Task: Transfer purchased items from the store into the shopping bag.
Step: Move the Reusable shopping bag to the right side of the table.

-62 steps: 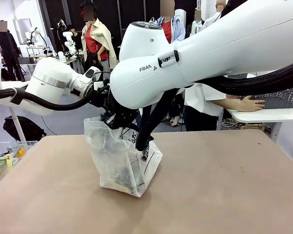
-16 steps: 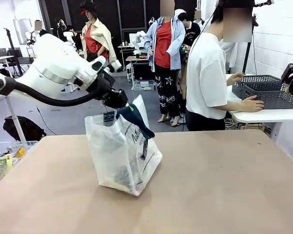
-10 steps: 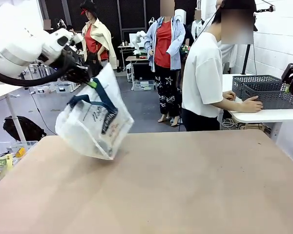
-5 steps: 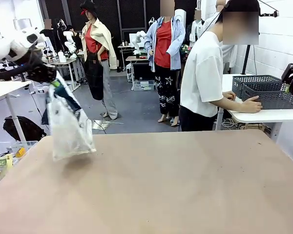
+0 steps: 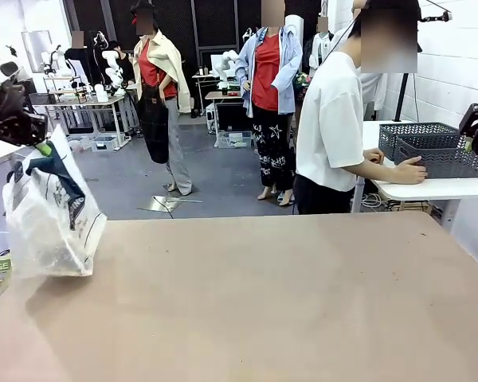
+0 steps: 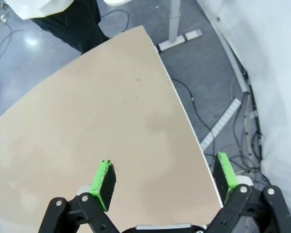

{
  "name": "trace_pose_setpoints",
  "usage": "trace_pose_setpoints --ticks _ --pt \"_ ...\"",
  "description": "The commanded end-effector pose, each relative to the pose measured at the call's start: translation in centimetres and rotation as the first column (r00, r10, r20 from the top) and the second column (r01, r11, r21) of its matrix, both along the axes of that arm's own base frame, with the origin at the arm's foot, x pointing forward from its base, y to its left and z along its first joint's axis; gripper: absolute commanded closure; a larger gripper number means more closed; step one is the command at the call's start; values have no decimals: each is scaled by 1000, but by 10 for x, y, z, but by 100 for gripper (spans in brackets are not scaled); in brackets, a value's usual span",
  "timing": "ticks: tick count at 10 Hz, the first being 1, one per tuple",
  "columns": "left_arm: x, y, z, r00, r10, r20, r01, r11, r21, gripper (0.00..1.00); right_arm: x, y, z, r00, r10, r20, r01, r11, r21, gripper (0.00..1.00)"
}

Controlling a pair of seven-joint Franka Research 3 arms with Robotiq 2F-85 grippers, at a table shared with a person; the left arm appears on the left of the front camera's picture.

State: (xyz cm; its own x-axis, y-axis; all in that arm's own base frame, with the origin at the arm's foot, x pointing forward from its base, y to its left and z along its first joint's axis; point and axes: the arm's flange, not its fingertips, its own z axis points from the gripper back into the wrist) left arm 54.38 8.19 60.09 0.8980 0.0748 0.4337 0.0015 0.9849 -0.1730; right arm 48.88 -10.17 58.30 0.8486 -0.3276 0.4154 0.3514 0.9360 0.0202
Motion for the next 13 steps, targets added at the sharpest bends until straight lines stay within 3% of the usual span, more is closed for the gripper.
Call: trace_pose_setpoints --ticks 1,3,5,8,11,13 --pt "5 -6 2 998 -37 -50 42 995 91 100 0 2 -2 1000 3 -7 -3 1000 -14 0" --pt "11 -5 -8 995 -18 -100 33 989 143 95 0 2 -2 1000 3 -7 -3 1000 -14 0" --pt "13 -4 -6 996 -12 -87 22 992 124 59 0 2 -2 1000 3 -7 -3 1000 -14 0" --pt "5 -18 15 997 -34 66 32 999 25 1 0 2 -2 1000 3 -7 -3 1000 -14 0" --pt "-25 -85 38 963 -134 232 138 990 0 0 0 2 -2 1000 3 -7 -3 1000 -14 0" --pt "-48 -153 27 935 -259 242 253 966 56 0 0 2 -2 1000 3 -7 -3 1000 -14 0"
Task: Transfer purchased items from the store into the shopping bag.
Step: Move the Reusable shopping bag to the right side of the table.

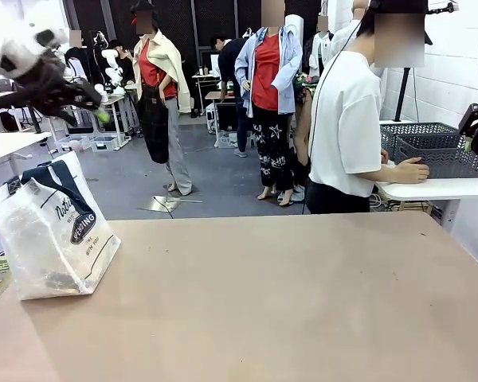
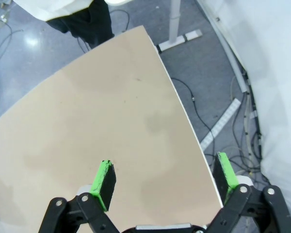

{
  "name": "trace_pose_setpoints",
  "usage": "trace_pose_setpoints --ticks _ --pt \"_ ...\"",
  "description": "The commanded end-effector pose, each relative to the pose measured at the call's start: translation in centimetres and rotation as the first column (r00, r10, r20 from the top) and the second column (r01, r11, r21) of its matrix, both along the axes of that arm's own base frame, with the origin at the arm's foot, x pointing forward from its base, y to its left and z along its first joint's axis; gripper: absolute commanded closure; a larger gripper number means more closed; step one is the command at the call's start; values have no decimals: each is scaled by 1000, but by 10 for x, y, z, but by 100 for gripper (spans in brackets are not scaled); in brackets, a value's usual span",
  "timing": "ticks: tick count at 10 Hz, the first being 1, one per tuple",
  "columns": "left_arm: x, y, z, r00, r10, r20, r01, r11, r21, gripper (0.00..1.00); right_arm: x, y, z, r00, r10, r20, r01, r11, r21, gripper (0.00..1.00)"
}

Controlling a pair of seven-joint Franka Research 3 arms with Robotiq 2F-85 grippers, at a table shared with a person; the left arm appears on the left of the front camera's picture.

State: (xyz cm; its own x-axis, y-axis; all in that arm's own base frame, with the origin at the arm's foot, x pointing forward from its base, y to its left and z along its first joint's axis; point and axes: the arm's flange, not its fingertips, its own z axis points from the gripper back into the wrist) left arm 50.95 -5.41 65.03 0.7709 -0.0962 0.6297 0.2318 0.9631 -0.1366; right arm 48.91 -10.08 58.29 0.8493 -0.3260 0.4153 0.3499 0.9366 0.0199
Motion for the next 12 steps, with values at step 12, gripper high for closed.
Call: trace_pose_setpoints --ticks 12 --pt "-33 -155 -151 939 -255 -232 272 961 46 0 -1 1 -2 1000 1 -7 -1 1000 -13 0"
